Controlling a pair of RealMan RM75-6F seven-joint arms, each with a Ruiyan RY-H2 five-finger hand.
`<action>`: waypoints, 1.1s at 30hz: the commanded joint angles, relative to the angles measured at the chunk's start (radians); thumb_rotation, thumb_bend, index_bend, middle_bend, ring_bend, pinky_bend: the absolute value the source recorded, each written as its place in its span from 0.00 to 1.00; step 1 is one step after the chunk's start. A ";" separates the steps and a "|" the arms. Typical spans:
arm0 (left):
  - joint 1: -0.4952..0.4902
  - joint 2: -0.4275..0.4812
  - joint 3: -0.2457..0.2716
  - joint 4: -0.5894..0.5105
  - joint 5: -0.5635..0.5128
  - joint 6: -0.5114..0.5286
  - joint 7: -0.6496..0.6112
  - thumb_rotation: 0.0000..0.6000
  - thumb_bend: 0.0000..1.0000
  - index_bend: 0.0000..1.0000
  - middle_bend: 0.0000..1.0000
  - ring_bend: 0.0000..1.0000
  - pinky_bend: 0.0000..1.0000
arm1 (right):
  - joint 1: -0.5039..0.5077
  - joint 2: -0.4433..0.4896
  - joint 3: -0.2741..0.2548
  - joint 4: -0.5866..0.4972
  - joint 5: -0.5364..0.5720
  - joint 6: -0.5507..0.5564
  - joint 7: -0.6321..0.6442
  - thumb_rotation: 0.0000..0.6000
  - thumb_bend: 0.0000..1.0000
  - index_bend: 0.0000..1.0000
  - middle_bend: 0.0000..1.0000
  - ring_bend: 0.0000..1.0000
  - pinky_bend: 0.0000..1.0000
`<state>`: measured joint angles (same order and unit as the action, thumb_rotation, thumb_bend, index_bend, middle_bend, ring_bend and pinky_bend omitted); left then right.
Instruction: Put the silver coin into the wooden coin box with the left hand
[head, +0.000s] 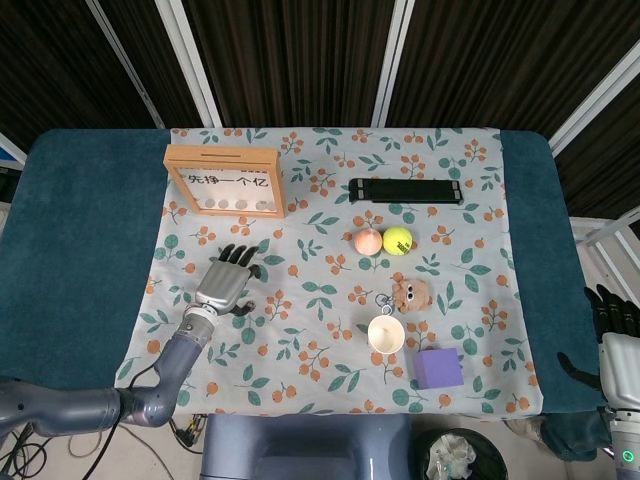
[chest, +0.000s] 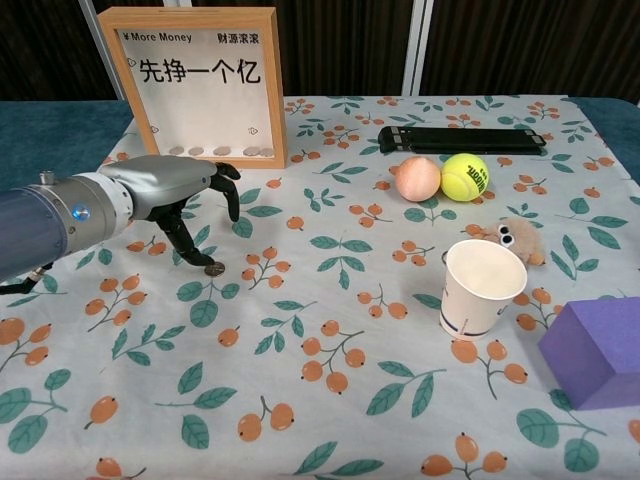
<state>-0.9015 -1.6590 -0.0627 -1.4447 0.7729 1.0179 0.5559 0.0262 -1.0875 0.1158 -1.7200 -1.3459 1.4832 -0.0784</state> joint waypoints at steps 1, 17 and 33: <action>0.003 -0.014 -0.002 0.016 0.012 0.009 0.013 1.00 0.16 0.36 0.02 0.00 0.00 | 0.000 0.000 0.000 -0.001 0.000 -0.001 0.001 1.00 0.26 0.02 0.00 0.00 0.00; 0.025 -0.056 -0.004 0.045 0.073 0.043 0.067 1.00 0.10 0.36 0.02 0.00 0.00 | 0.001 0.002 -0.001 -0.002 0.003 -0.005 -0.003 1.00 0.26 0.02 0.00 0.00 0.00; 0.044 -0.082 -0.011 0.089 0.106 0.034 0.089 1.00 0.10 0.36 0.02 0.00 0.00 | 0.002 0.002 -0.002 -0.002 0.007 -0.005 -0.010 1.00 0.26 0.02 0.00 0.00 0.00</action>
<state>-0.8575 -1.7408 -0.0736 -1.3560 0.8780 1.0522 0.6444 0.0276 -1.0851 0.1140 -1.7223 -1.3396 1.4781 -0.0879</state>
